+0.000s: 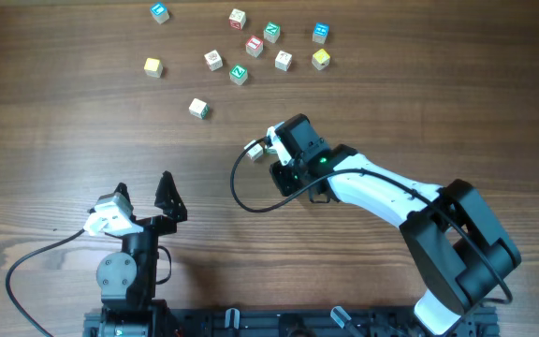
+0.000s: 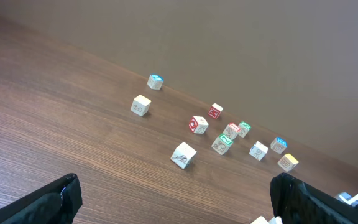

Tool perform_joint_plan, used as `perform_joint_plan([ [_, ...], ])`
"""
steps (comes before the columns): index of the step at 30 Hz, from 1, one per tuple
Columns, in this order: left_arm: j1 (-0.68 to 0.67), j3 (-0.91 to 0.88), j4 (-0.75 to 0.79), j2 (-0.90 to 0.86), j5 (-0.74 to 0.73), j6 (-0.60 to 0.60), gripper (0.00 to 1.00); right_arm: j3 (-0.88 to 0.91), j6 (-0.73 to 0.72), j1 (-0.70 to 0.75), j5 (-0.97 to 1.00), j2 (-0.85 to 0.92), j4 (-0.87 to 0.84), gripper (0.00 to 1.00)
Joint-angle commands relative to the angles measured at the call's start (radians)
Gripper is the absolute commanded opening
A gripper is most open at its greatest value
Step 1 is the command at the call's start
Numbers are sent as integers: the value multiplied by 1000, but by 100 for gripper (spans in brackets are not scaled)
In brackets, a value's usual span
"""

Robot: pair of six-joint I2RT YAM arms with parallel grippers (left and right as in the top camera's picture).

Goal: Form a circle

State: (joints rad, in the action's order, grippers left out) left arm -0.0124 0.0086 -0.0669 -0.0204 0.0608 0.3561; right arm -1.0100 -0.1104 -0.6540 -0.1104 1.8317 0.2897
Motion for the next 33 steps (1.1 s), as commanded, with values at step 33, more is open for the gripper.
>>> perform_joint_plan([
  [33,-5,-3,-2,4,-4,-12,100,-7,-24,1,84,36,13,56],
])
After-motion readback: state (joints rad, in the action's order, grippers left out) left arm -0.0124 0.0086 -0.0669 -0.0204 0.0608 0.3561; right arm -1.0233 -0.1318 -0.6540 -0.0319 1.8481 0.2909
